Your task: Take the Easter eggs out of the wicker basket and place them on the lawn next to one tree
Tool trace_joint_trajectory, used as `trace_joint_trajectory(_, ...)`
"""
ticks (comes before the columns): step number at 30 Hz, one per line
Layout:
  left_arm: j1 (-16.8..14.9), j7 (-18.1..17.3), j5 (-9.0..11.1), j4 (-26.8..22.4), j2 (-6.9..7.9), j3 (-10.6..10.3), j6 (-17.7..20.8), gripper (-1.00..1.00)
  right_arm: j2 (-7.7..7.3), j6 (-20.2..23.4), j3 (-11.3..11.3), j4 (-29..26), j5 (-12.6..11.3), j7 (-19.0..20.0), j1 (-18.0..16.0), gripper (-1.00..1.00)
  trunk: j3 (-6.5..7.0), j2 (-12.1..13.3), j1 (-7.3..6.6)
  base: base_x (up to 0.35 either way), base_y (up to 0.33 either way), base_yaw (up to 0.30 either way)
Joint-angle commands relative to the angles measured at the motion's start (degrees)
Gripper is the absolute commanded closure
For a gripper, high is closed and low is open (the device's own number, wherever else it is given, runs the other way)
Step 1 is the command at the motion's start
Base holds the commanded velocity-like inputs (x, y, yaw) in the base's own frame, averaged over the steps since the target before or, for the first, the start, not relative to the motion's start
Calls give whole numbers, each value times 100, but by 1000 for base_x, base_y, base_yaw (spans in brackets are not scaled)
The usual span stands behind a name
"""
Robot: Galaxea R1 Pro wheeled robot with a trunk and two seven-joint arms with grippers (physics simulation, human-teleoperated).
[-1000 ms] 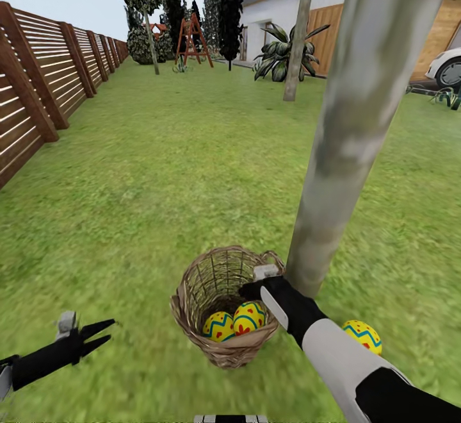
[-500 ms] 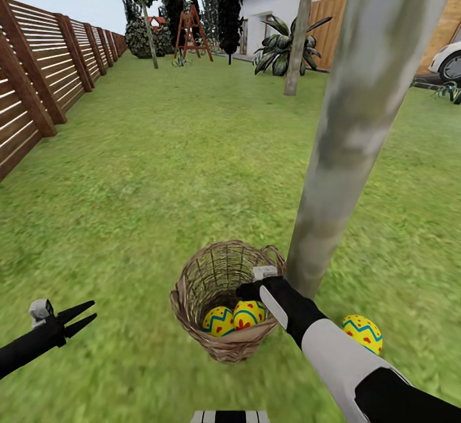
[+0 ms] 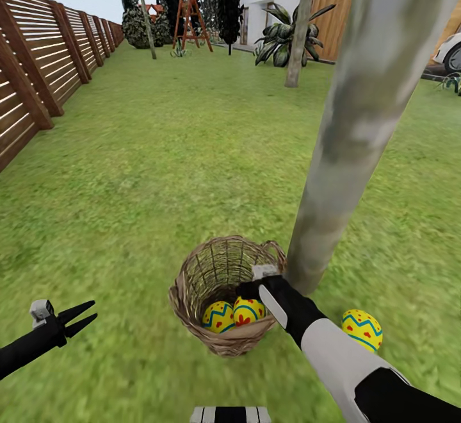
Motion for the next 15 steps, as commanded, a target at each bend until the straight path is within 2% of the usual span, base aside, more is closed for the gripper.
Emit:
trace_joint_trajectory(1, -2, -16, 6, 0, 0, 7, 59, -100, 9, 28, 34, -13, -70, -100, -14, -100, -4, -2, -1, 0, 0, 0)
trace_joint_trajectory(3, -2, -16, 6, 1, 0, 4, 61, -100, 81, 44, 35, 14, -84, -257, -25, -100, -4, -2, -1, 0, 0, 0)
trace_joint_trajectory(4, -2, -16, 6, 1, 0, 2, 62, -100, 133, 51, 36, 35, -95, -512, -40, -100, -4, -2, -1, 0, 0, 0)
trace_joint_trajectory(6, -2, -16, 6, 1, -2, 2, 63, -100, 157, 55, 36, 39, -167, -679, -54, -100, -4, -2, -1, 0, 0, 0)
trace_joint_trajectory(10, -2, -16, 6, 1, -15, 2, 63, -100, 182, 83, 39, 221, -824, -977, -138, -100, -4, -2, -1, 0, 0, 0)
trace_joint_trajectory(12, -2, -16, 6, 1, -17, 2, 63, -100, 188, 71, 42, 391, -1080, -1261, -279, -100, -4, -2, -1, 0, 0, 0)
trace_joint_trajectory(15, -1, -16, 6, 1, -17, 2, 63, -100, 188, 79, 48, 467, -1175, -1404, -349, -100, -27, -3, 2, 0, 0, 0)
